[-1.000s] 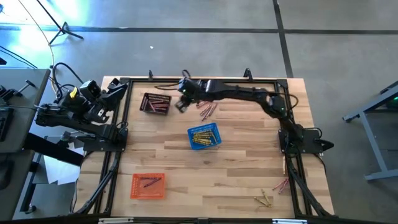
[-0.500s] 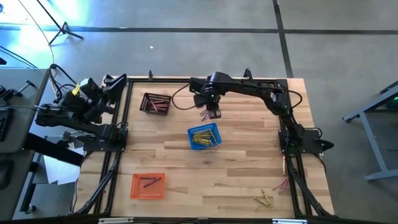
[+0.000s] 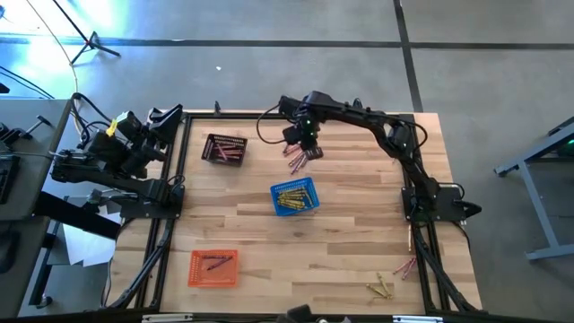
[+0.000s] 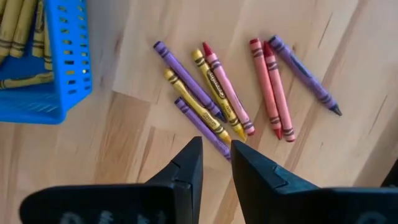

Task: Sort crayons
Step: Put the violet crayon into the orange basket

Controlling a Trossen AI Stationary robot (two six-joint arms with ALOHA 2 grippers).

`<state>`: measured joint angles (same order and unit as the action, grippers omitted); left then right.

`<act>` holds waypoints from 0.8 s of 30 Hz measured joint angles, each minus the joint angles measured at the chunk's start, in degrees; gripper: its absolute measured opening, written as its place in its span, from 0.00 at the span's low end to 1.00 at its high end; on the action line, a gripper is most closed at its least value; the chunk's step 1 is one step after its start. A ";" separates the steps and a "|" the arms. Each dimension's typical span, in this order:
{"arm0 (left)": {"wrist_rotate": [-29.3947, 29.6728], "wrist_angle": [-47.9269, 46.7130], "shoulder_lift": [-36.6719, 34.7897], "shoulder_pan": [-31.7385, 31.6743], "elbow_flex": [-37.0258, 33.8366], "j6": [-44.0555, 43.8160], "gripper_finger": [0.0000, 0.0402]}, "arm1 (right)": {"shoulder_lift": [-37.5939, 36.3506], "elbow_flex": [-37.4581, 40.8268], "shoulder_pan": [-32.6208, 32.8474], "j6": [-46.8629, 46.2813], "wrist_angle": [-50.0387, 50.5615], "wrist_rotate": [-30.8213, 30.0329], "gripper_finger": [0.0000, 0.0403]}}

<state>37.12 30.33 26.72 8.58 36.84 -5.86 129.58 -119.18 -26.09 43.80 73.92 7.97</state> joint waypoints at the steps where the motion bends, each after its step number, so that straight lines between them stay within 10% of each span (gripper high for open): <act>1: 0.00 0.01 0.00 0.00 0.00 0.01 0.22 | 0.09 0.01 -0.26 -0.58 -0.19 0.14 0.17; 24: 0.00 -0.04 0.76 0.00 -0.04 3.59 0.22 | 0.37 10.08 0.12 -1.49 1.23 6.59 0.17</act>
<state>37.12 30.28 27.49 8.58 36.80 -2.26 129.95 -109.10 -25.96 42.31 75.15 14.56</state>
